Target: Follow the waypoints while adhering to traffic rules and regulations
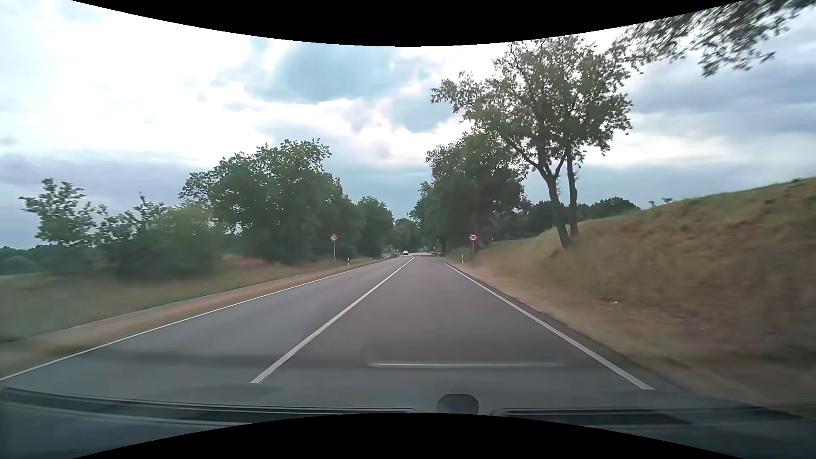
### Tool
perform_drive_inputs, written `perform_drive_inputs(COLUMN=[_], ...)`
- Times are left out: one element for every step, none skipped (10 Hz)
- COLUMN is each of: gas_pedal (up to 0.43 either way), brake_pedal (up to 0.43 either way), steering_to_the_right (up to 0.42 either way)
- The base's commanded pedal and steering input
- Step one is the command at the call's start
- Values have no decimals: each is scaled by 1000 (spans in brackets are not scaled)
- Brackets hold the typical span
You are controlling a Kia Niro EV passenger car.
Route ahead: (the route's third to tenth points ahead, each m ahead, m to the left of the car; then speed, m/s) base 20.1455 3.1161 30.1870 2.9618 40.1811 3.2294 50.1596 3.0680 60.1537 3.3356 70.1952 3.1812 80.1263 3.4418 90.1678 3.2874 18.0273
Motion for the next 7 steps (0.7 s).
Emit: perform_drive_inputs(gas_pedal=[150, 150, 150, 150, 150, 150, 150], brake_pedal=[0, 0, 0, 0, 0, 0, 0], steering_to_the_right=[-3, -3, -3, -3, -3, -3, -3])
